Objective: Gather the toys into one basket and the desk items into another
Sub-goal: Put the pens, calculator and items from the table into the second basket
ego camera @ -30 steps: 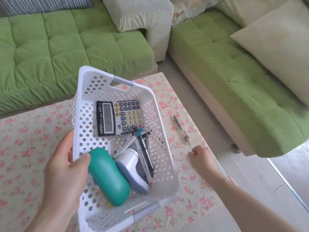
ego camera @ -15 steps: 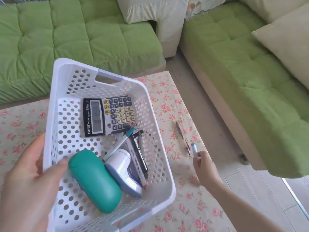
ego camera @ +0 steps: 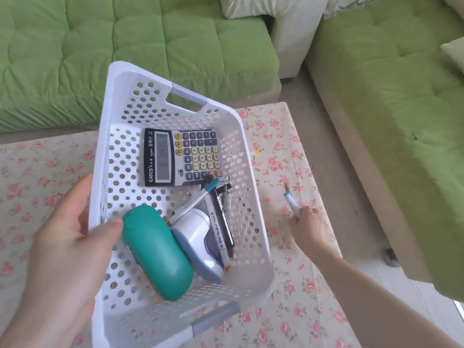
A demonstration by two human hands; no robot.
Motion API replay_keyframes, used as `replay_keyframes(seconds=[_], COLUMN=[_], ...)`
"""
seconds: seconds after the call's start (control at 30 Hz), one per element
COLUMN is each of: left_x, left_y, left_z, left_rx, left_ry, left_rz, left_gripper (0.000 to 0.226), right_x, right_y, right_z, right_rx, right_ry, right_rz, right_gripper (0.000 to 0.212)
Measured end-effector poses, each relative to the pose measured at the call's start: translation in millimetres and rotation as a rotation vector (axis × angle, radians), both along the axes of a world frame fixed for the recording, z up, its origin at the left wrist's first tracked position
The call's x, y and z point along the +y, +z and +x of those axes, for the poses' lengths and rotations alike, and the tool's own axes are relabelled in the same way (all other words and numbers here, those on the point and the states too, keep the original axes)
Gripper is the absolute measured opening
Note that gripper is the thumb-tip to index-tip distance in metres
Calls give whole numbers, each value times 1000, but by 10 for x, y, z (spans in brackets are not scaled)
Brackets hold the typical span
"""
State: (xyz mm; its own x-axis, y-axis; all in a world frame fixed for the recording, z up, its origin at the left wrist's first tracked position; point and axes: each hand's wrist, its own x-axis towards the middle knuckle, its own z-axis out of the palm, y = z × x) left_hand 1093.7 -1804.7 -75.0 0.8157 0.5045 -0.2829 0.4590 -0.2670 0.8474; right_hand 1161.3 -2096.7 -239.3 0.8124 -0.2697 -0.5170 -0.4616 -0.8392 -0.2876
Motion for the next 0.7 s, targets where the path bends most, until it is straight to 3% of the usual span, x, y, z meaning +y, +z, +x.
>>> replay_keyframes(seconds=[0.07,0.17,0.4,0.53,0.7], left_x=[-118,-9,53,112,276], left_y=[146,70,138,180,304], left_z=[-72,-48,-127,-205,-248], left_rx=[-81,-58,-66,-51,-16], left_ry=[-28,4,45,58,104], left_rz=[1,4,-28,-28,-23], left_gripper=[62,64,69,67,68], right_x=[140,392,665,697,758], right_y=[-14,-30,-83,-138,111], right_z=[-5,-28,-116,-123,-14], right_rx=[-8,99,164,206,79], right_ry=[39,158,286,211,22], right_rz=[115,189,93,56,253], right_gripper=[7,10,6,15,2])
